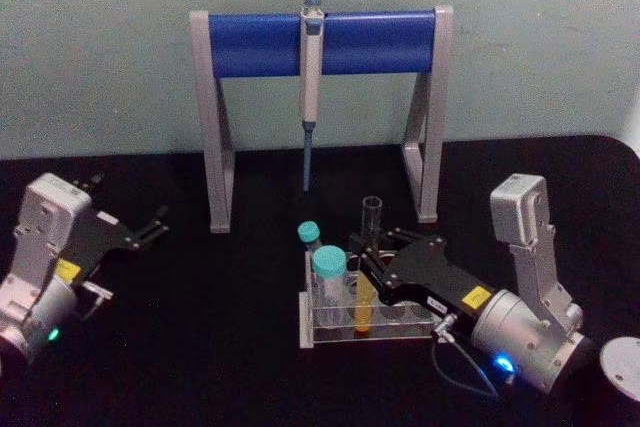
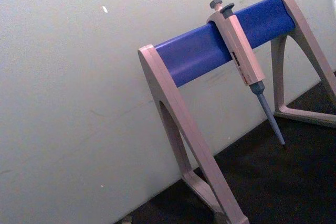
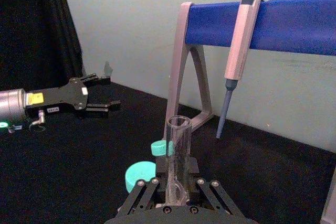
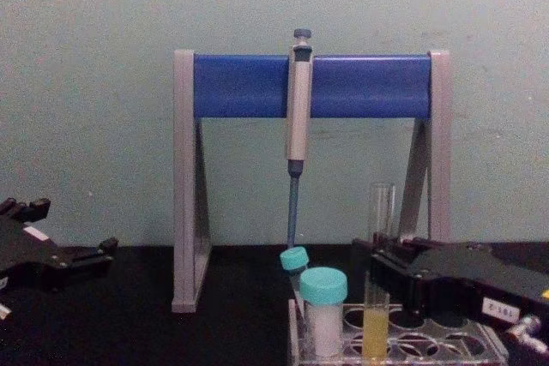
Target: Pick up the test tube from the test tube rack, shake it, then place it back into the test tube rack.
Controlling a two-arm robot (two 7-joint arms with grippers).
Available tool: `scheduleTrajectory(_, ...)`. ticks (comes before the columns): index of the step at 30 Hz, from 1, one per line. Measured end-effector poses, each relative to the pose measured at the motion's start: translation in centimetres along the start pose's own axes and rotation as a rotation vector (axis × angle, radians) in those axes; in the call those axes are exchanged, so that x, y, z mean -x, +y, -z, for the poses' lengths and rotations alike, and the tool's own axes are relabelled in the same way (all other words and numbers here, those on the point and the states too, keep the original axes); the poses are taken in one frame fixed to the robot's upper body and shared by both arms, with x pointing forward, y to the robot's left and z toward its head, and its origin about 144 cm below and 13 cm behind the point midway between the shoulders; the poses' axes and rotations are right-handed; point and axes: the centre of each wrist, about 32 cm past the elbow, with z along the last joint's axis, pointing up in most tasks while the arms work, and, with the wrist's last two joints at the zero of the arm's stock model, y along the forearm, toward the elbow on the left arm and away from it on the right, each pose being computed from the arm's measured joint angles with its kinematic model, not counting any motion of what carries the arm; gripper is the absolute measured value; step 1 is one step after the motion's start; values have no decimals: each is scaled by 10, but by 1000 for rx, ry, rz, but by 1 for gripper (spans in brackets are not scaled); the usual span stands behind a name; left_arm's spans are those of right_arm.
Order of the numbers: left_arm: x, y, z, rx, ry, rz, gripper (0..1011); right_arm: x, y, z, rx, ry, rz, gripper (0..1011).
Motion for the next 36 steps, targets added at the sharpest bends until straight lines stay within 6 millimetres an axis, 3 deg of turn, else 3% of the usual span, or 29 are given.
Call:
scheduleTrajectory(9, 0, 0, 0, 0, 0, 0, 1001, 2, -4, -7, -33, -6, -9, 235)
scheduleTrajectory(22, 0, 0, 0, 0, 0, 0, 1001, 2, -8, -34, -76, -60, -20, 235)
scheduleTrajectory(36, 0, 0, 0, 0, 0, 0, 1001, -11, -5, -58, -99, -117, 19, 235)
